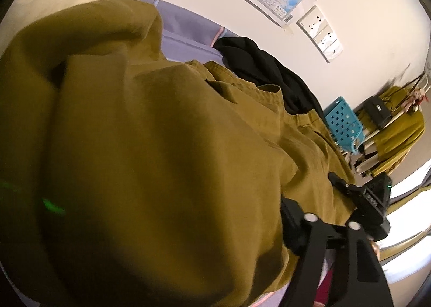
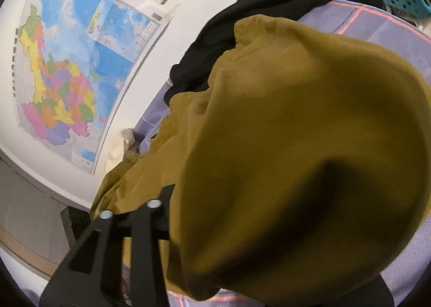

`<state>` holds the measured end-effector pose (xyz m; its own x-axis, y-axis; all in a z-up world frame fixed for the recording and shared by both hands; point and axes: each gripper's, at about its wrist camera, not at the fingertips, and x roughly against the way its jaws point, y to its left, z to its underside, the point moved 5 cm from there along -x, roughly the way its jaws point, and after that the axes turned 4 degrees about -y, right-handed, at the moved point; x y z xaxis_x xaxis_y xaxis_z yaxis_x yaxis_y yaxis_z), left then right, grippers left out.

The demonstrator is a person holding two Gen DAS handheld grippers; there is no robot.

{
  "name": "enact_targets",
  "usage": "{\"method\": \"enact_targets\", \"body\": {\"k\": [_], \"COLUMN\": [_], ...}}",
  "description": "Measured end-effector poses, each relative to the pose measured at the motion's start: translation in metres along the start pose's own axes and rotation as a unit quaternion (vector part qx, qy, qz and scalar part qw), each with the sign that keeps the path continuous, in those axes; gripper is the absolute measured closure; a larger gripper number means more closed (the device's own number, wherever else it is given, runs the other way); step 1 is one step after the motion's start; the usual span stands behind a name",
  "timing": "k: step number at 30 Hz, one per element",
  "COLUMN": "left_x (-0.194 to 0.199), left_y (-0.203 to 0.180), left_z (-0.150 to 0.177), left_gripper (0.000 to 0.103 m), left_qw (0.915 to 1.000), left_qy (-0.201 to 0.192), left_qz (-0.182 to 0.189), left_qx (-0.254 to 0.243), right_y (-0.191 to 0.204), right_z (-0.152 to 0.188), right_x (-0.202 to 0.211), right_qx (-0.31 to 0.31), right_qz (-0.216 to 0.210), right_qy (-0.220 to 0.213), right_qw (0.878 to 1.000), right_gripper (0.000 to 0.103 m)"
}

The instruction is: Fold large clothes

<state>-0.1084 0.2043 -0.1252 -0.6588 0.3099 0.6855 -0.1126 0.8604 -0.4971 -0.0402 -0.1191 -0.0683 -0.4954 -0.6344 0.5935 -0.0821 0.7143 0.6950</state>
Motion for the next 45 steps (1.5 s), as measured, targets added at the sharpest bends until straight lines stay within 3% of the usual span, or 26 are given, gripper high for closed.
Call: {"method": "enact_targets", "body": {"k": [6, 12, 17, 19, 21, 24, 30, 36, 45], "left_x": [0.008, 0.005, 0.0, -0.002, -0.002, 0.0, 0.005, 0.021, 0.07], "left_y": [-0.004, 0.0, 0.002, 0.0, -0.002, -0.002, -0.005, -0.016, -0.052], "left_z": [-0.002, -0.004, -0.004, -0.003, -0.003, -0.004, -0.004, -0.016, -0.072], "left_gripper": [0.048, 0.043, 0.035, 0.035, 0.035, 0.041, 0.049, 0.052, 0.057], "left_qw": [0.9997, 0.9998, 0.9998, 0.9998, 0.9997, 0.9997, 0.9994, 0.9987, 0.9937], "left_qy": [0.001, 0.012, 0.019, 0.018, 0.018, 0.019, 0.018, 0.006, -0.041], "left_qz": [-0.014, -0.012, -0.005, -0.009, -0.013, -0.014, -0.021, -0.021, -0.002], "left_qx": [-0.02, -0.008, 0.002, -0.006, -0.008, -0.008, -0.02, -0.046, -0.104], "right_y": [0.013, -0.001, 0.01, 0.009, 0.007, 0.007, 0.016, 0.051, 0.13], "right_z": [0.001, 0.006, 0.002, 0.001, 0.002, 0.003, 0.001, -0.007, -0.039], "right_x": [0.013, -0.001, -0.012, -0.015, -0.014, -0.01, -0.003, 0.017, 0.045], "right_qx": [0.02, -0.009, 0.011, 0.015, 0.016, 0.018, 0.031, 0.078, 0.154], "right_qz": [-0.022, -0.023, -0.017, -0.002, 0.001, -0.003, -0.018, -0.033, -0.084], "right_qy": [-0.01, 0.017, 0.006, 0.005, 0.003, 0.0, -0.005, -0.018, -0.054], "right_qw": [1.0, 1.0, 1.0, 1.0, 1.0, 1.0, 0.999, 0.996, 0.983], "right_gripper": [0.073, 0.049, 0.035, 0.043, 0.057, 0.066, 0.075, 0.079, 0.08]}}
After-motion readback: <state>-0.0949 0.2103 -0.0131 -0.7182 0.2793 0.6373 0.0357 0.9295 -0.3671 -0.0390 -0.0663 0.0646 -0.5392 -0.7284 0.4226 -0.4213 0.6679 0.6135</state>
